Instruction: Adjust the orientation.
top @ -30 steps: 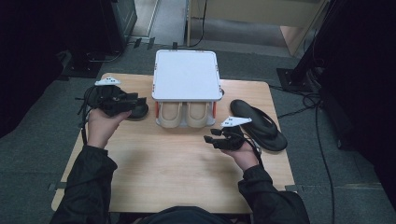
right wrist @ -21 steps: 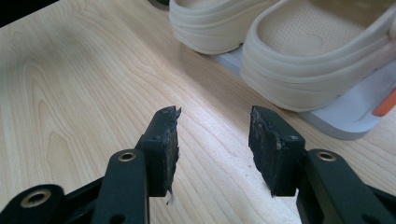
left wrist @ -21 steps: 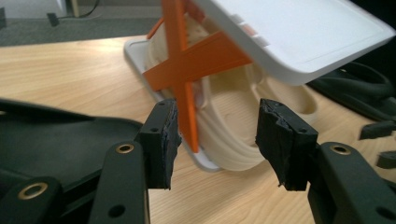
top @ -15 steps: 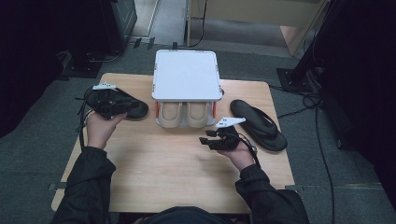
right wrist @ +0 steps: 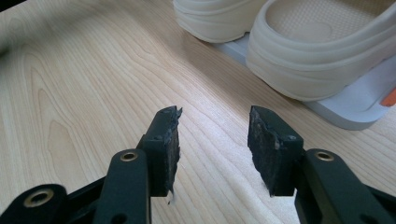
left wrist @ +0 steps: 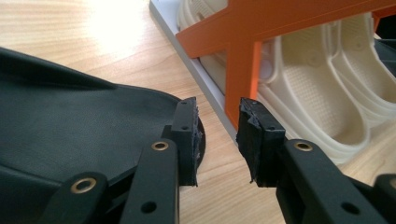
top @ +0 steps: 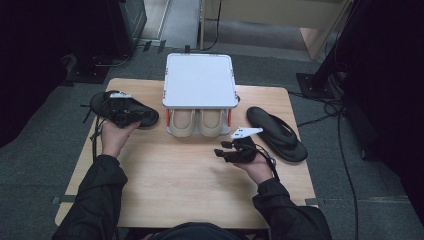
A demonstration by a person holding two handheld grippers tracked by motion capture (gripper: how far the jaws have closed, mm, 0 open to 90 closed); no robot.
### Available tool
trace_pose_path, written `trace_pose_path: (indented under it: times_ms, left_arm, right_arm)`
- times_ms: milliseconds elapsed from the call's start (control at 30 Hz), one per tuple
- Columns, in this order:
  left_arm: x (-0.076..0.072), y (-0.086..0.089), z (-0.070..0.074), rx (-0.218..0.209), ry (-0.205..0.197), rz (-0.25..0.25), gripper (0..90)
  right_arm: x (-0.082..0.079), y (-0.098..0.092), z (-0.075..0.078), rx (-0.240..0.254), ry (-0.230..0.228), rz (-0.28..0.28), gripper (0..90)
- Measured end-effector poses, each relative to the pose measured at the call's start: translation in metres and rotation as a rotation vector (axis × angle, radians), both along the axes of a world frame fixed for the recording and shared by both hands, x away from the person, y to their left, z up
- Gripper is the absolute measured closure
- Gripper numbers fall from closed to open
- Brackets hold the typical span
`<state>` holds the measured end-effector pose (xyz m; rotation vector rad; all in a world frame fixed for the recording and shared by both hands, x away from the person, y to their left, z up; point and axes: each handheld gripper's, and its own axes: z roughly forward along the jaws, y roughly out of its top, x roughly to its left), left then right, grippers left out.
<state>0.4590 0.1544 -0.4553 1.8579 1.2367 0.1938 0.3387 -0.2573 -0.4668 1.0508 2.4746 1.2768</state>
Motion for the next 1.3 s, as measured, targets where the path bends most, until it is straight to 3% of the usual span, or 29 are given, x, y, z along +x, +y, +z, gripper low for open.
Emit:
trace_pose_path:
  times_ms: [300, 433, 533, 767, 1300]
  left_arm:
    - [0.009, -0.002, -0.018, 0.019, 0.044, -0.004, 73.5]
    - [0.012, -0.002, -0.026, 0.023, 0.084, -0.015, 74.3]
    - [0.012, -0.005, -0.031, 0.073, 0.101, -0.027, 74.3]
    - [0.009, 0.001, -0.035, 0.023, 0.093, -0.009, 76.9]
    - [-0.01, 0.013, -0.036, 0.001, 0.106, -0.015, 78.5]
  right_arm:
    - [-0.002, -0.001, -0.001, -0.009, -0.008, 0.001, 54.4]
    - [-0.004, 0.0, -0.001, -0.01, -0.004, 0.003, 54.5]
    - [-0.003, 0.0, -0.002, -0.015, 0.001, 0.003, 54.4]
    - [-0.003, 0.001, -0.003, -0.012, -0.005, 0.008, 54.4]
    - [0.004, 0.012, -0.003, -0.009, 0.003, 0.041, 54.5]
